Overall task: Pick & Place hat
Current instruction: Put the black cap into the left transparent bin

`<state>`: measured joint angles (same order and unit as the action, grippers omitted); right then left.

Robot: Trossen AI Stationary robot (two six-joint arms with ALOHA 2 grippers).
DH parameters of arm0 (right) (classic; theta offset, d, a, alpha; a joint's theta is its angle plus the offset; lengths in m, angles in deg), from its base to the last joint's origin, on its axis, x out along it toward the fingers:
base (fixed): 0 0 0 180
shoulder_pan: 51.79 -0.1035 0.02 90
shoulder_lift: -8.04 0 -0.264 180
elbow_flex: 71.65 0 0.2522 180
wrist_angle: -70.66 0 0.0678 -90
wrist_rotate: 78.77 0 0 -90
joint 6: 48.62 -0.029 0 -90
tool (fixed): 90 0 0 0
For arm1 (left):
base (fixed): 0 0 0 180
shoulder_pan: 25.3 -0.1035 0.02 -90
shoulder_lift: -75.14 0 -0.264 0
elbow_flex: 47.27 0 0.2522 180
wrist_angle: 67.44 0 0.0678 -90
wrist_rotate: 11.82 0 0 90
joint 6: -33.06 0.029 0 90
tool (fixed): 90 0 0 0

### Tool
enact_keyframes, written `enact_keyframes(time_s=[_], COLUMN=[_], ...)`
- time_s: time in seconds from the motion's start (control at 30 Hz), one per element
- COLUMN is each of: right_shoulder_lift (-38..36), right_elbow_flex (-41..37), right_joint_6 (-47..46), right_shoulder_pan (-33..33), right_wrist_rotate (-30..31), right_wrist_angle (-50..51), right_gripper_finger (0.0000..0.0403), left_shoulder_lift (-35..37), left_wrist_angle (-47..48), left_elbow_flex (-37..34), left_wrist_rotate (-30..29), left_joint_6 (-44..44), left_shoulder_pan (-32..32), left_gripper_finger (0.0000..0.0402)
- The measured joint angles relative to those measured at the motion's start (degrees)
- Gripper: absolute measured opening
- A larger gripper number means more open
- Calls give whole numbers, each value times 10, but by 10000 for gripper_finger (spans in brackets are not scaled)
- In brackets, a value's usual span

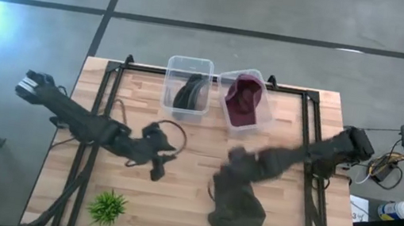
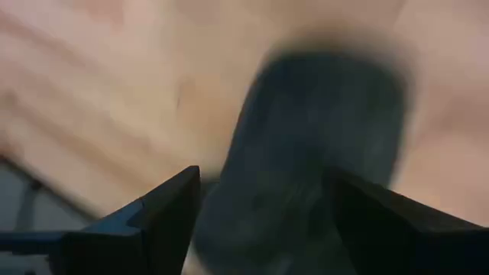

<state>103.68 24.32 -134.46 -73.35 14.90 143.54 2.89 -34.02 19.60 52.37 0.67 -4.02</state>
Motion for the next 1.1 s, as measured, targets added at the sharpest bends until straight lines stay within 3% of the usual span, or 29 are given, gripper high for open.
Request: enact_keyframes(time_s=[0.13, 0.27, 0.4, 0.5, 0.63, 0.7, 0.87, 0.97, 1.1], right_shoulder_lift=[8, 43, 85, 111, 120, 121, 153, 153, 130], right_elbow_flex=[-65, -111, -142, -159, -181, -198, -219, -189, -135], right_joint_6=[-204, -365, -459, -462, -389, -282, 42, 153, 249], right_shoulder_pan=[-93, -141, -150, -140, -114, -98, -73, -71, -73], right_wrist_rotate=[2, 88, 159, 178, 224, 210, 57, 4, 40], right_wrist_angle=[-152, -214, -195, -190, -231, -291, -515, -486, -344], right_gripper_finger=[257, 251, 252, 253, 249, 246, 237, 233, 231], left_shoulder_lift=[-65, -118, -152, -165, -158, -148, -112, -103, -105], left_wrist_angle=[-71, -124, -165, -168, -144, -130, -91, -76, -58], left_elbow_flex=[0, 0, 1, 1, 1, 1, 1, 1, -3], left_wrist_rotate=[47, 113, 249, 296, 291, 285, 270, 264, 291], left_joint_6=[37, 54, 45, 42, 56, 58, 58, 58, 48], left_shoulder_pan=[-21, -57, -111, -140, -158, -163, -167, -168, -169], left_gripper_finger=[128, 128, 128, 128, 128, 128, 128, 128, 128])
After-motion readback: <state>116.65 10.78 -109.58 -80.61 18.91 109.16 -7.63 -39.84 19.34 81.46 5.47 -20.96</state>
